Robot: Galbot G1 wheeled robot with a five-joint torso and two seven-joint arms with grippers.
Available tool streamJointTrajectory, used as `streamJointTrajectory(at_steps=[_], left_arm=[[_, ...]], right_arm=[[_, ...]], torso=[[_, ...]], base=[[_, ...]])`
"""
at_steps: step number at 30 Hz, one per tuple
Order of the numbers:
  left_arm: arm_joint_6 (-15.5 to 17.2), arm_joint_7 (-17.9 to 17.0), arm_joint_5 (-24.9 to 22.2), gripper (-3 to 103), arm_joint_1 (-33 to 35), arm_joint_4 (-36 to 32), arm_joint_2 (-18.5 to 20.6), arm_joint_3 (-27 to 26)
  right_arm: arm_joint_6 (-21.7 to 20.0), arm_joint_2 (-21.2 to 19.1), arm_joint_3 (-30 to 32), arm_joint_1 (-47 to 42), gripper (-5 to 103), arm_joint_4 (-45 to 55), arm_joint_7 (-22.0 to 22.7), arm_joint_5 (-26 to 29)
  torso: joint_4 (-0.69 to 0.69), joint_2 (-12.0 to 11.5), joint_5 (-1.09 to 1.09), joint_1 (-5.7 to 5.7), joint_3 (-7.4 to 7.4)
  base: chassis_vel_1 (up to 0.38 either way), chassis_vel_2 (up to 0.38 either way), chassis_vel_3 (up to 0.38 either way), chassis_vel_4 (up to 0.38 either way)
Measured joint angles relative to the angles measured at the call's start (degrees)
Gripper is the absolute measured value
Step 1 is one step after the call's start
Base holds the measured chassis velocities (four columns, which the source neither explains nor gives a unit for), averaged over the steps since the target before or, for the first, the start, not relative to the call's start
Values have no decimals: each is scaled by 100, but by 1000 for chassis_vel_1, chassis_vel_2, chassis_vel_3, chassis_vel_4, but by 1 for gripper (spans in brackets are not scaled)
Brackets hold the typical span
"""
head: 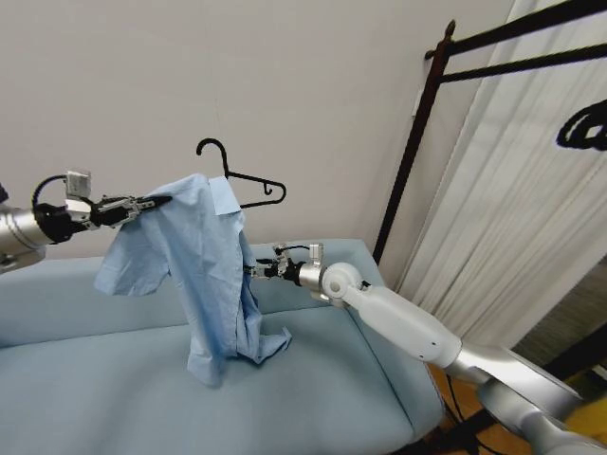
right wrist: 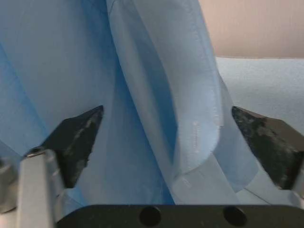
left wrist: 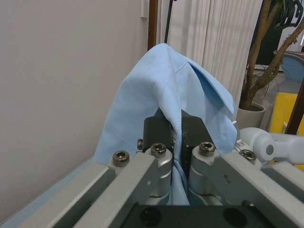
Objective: Pick up the clothes from the sofa and hang them on the clothes hanger.
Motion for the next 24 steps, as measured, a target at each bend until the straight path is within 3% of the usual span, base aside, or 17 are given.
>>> streamJointTrajectory(at_steps=[6,9,10,11,13,18,21,24], left_arm=[[7,-6,-25,3,2,-23,-3,-13],[8,-12,-56,3,11,-27,13,-29],[8,-12,-61,3,13,-27,18,-33],[8,-14,-74,3,19,-33,28,-42],[8,-14,-77,3,21,-34,28,-43],[8,-15,-85,3,40,-54,9,-47],[8,-16,-85,3,48,-66,-6,-47],[8,-15,-85,3,82,-74,-25,-64]], right_arm=[[72,110,-46,19,68,-53,41,-69],[99,143,-47,29,52,-90,42,-135],[105,144,-46,31,52,-94,43,-143],[126,139,-31,34,41,-113,48,-203],[134,134,-23,34,41,-118,48,-219],[203,69,106,37,19,-147,128,-299],[215,50,143,38,14,-151,151,-310],[246,13,301,50,2,-210,222,-363]], torso=[[0,0,0,0,0],[0,0,0,-1,0],[0,0,0,-1,0],[0,0,1,-1,0],[0,0,1,-1,0],[0,0,1,0,0],[0,0,1,-1,0],[0,0,1,-1,0]], base=[[0,0,0,0],[0,0,0,0],[0,0,0,0],[0,0,0,0],[0,0,0,0],[0,0,0,0],[0,0,0,0],[0,0,0,0]])
